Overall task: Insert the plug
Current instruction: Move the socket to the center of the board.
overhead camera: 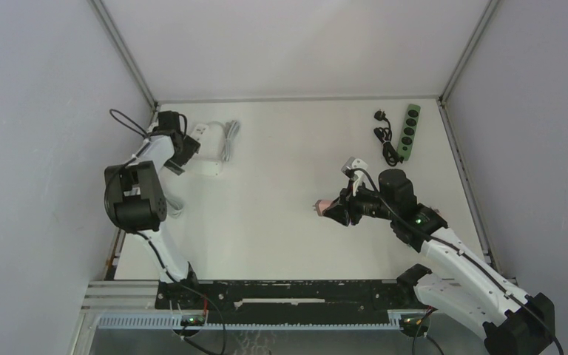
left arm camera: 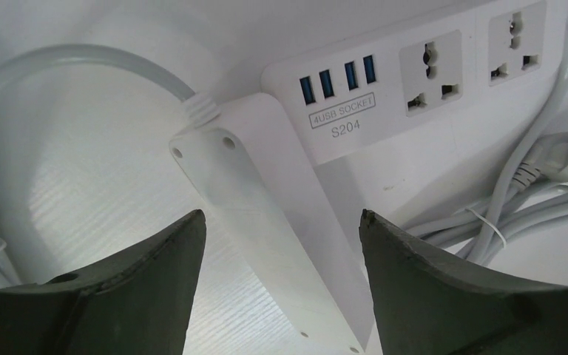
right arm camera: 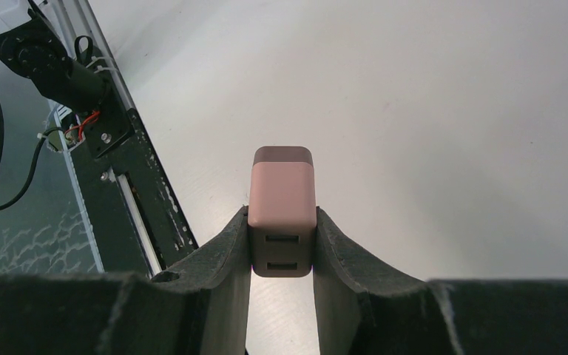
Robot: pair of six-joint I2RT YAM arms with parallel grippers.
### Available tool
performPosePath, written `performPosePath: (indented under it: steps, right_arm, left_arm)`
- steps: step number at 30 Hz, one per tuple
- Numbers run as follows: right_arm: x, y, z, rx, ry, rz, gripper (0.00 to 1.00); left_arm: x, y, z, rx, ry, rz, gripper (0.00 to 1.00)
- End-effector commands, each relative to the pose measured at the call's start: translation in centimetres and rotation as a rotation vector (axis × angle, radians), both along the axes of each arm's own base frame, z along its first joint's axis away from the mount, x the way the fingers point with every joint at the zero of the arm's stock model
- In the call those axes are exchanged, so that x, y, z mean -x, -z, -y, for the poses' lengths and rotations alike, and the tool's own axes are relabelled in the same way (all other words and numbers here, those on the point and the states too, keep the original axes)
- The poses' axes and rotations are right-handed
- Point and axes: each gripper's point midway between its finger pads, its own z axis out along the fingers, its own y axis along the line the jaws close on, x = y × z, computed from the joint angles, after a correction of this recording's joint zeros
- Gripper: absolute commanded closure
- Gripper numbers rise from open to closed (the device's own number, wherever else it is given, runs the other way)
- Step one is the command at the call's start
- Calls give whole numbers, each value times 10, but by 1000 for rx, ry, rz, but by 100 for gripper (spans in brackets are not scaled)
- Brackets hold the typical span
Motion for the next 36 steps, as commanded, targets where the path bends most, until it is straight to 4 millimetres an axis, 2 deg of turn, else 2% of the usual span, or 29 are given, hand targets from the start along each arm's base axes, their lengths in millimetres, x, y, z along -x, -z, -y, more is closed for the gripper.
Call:
performPosePath:
  steps: [1,10,13,18,20,24,31,36]
  right_arm:
    - [-6,-13,-2,-29,5,60,100]
    - [-7,-13,-2,-27,6,57,100]
    - [-6,-13,-1,-26,7,56,100]
    - [-5,-14,-1,-29,8,59,100]
    - [-5,-15,-1,-32,6,63,100]
    - [-3,-15,-1,-32,10,66,100]
    - [0,-15,-3,-26,7,70,100]
    - [0,-14,-3,-18,13,74,100]
  left_arm:
    - [3,-2,-16,-95,53,-97,20]
    - [-7,17,-8,-70,111,-151,27]
    - [-7,23,-3,-54,131,-163,35]
    - [-2,16,6,-28,170,-136,61]
    - [4,11,16,9,194,-101,65]
    - [20,3,40,95,226,-3,82]
    - [42,-14,80,190,308,115,94]
    - [49,-25,128,319,398,225,98]
